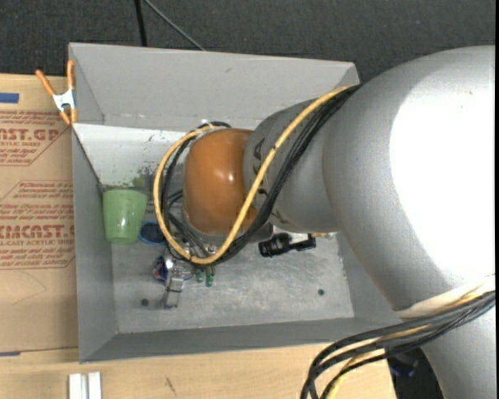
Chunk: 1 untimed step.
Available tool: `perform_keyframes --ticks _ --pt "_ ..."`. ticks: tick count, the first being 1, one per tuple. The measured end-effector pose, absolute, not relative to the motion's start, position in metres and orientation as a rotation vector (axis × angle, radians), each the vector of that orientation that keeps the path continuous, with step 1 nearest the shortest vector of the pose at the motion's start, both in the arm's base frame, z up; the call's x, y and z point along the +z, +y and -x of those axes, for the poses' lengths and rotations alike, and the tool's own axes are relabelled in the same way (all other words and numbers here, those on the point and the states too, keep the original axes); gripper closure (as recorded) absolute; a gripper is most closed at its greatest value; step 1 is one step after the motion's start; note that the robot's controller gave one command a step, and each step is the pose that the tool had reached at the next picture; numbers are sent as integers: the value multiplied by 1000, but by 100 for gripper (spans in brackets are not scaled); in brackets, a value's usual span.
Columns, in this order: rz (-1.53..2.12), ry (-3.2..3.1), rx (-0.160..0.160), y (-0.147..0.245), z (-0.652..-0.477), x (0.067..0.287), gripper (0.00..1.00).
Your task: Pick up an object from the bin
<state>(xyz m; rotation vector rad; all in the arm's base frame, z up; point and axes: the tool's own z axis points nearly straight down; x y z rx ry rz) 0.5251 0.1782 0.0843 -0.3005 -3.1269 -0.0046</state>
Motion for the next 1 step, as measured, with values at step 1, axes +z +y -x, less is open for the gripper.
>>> perform_keyframes --ticks 1 --pt "300 -3145 -19 181 -530 92 100"
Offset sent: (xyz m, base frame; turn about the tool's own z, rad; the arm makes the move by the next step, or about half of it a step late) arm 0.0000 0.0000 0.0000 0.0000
